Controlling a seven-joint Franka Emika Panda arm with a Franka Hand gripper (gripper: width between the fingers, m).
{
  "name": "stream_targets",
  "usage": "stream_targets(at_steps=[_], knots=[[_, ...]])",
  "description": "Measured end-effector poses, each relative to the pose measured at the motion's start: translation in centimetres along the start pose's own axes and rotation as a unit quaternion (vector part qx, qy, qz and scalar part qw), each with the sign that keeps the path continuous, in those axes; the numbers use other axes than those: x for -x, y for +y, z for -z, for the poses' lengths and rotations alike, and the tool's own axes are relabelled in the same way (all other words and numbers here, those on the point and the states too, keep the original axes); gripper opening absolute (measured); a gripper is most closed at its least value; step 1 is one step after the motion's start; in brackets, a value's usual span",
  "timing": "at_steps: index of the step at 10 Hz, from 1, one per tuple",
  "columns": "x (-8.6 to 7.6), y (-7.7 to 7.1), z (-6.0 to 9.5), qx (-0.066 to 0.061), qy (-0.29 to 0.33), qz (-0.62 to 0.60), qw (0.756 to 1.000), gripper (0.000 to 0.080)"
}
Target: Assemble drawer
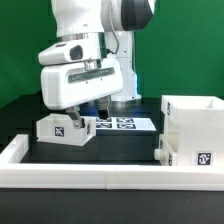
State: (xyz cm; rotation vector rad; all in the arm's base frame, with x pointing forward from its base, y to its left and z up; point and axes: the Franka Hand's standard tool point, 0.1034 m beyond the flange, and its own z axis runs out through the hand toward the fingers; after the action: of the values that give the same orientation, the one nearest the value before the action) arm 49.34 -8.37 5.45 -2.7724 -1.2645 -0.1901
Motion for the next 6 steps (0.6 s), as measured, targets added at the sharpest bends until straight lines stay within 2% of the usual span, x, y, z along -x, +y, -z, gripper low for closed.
stream_targets(at_steps=[2, 3, 6], knots=[[1.0, -0.3, 0.8, 0.018, 0.005, -0.097, 0.995, 0.0648], [1.8, -0.6, 0.8, 0.017, 0.002, -0.133, 0.991, 0.0648], [1.6, -0.7, 0.7, 0.015, 0.003, -0.206, 0.978, 0.0648]])
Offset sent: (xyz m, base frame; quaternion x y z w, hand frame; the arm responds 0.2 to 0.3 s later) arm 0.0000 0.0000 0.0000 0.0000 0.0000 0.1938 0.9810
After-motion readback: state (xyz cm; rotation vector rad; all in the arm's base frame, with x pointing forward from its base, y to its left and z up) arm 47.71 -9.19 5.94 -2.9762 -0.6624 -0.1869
